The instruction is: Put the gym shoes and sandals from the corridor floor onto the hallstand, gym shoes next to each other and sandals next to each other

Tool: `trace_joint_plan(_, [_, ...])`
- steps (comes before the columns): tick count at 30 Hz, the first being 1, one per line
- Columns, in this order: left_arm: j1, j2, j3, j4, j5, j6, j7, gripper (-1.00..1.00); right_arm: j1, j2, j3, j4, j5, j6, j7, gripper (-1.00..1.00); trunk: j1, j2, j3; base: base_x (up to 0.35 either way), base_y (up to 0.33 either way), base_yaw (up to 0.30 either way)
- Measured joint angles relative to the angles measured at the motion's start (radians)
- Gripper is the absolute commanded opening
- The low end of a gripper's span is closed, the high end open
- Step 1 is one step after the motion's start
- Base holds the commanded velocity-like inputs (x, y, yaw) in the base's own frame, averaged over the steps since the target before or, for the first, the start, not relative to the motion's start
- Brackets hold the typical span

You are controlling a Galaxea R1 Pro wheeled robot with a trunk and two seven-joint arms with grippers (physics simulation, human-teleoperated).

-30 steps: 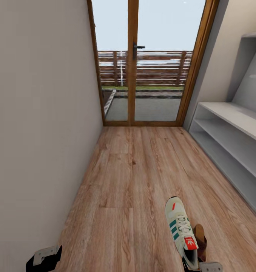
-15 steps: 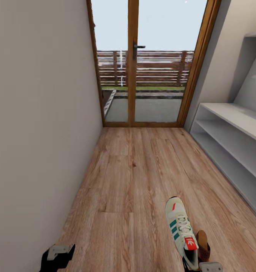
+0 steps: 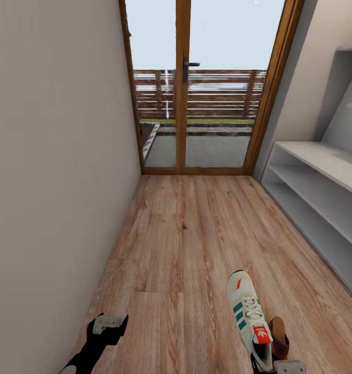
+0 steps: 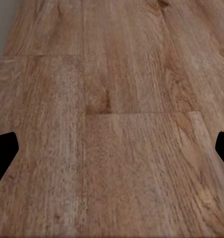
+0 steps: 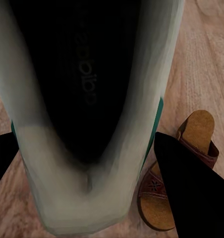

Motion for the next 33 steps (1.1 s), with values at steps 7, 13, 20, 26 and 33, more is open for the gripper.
trace_joint_plan(7, [-0.004, 0.0, 0.0, 0.0, 0.004, -0.001, -0.001, 1.0, 0.0, 0.0, 0.001, 0.0, 0.001, 0.0, 0.0, -1.0, 0.0, 0.0, 0.0, 0.233, 0.125, 0.0])
trace_joint_plan(13, [-0.005, -0.001, 0.0, -0.003, 0.005, -0.003, -0.002, 1.0, 0.0, 0.0, 0.001, 0.0, 0.0, 0.0, 0.0, -1.0, 0.0, 0.0, 0.0, 0.1, 0.056, 0.0])
trace_joint_plan(20, [-0.005, -0.002, -0.001, -0.003, 0.006, -0.002, 0.0, 1.0, 0.0, 0.0, 0.001, 0.0, 0.0, 0.0, 0.0, -1.0, 0.0, 0.0, 0.0, 0.172, 0.007, 0.0])
trace_joint_plan(26, [-0.005, -0.003, -0.002, -0.004, 0.005, -0.002, 0.002, 1.0, 0.0, 0.0, 0.001, 0.0, 0.0, 0.0, 0.0, -1.0, -0.001, 0.0, 0.0, 0.318, 0.001, 0.0])
trace_joint_plan(33, [-0.005, -0.002, 0.0, -0.005, 0.006, -0.003, -0.003, 1.0, 0.0, 0.0, 0.001, 0.0, 0.0, 0.0, 0.0, -1.0, -0.001, 0.0, 0.0, 0.336, 0.0, 0.0])
